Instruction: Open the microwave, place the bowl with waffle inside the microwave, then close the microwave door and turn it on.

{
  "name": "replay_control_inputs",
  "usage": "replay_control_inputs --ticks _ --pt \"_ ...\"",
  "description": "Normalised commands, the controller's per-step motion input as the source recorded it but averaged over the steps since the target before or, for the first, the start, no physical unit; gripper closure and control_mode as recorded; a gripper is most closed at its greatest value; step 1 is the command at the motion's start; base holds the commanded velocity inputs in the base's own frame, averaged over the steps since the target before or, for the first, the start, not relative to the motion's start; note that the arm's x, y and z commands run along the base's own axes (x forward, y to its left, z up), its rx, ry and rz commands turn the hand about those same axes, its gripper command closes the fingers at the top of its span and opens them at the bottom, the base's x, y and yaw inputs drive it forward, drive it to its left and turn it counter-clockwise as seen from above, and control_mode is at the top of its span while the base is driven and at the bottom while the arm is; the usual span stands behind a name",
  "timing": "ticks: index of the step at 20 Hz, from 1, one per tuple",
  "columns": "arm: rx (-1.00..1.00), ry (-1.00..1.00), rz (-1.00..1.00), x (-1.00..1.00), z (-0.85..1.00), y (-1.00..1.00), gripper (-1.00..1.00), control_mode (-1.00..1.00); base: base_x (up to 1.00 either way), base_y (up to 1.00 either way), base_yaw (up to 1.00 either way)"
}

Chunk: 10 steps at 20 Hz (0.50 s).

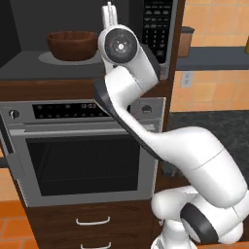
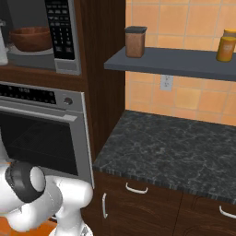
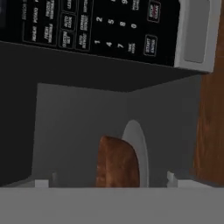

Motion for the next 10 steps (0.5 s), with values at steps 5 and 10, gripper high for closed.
replay_control_inputs --ticks 5,10 --pt "-0.02 -0.19 0.02 -1.0 -0.15 -0.06 -1.0 -1.0 0.0 0.0 0.0" --pt "-0.25 -0.03 0.05 -0.98 -0.03 0.06 -1.0 -1.0 0.0 0.0 0.0"
